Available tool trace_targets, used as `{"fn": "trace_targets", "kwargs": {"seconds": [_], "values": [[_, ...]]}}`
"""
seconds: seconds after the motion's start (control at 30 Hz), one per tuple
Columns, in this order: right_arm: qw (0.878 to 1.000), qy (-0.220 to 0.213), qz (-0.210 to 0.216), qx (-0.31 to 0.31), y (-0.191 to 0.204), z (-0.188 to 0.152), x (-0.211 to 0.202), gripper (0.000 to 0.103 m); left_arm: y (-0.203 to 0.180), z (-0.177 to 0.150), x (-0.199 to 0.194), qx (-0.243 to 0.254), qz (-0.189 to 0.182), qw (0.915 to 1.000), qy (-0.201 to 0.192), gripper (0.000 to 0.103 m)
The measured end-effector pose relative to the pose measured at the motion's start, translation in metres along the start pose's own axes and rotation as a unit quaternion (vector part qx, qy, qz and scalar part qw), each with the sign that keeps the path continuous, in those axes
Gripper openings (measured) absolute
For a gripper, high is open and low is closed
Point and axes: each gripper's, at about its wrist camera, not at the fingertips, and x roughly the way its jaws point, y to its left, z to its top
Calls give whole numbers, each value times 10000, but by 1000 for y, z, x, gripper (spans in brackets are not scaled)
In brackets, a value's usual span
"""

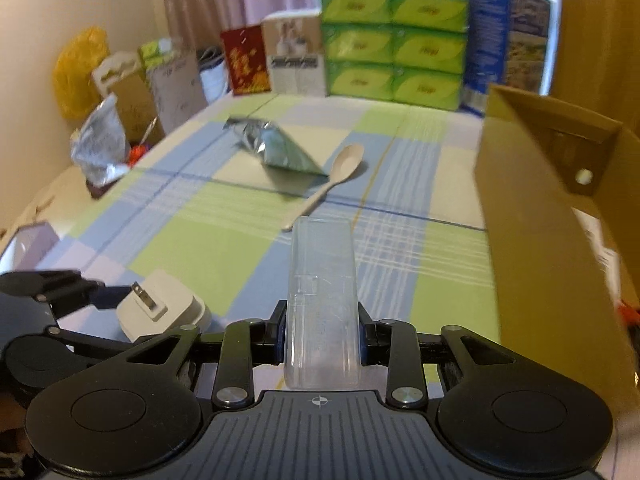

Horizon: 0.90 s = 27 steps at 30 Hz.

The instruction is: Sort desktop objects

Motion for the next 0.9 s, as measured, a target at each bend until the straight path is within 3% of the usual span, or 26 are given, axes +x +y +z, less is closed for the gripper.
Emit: {"fn": "trace_targets", "kwargs": {"seconds": [0.43,0.9], "values": [[9968,-541,-288,519,-17,-23,-117,28,-57,-5,-78,-64,-185,9994,-272,60],[9920,-775,-763,636,-61,-49,-195,28,-129,2,-118,-13,-562,9973,-475,60]]}}
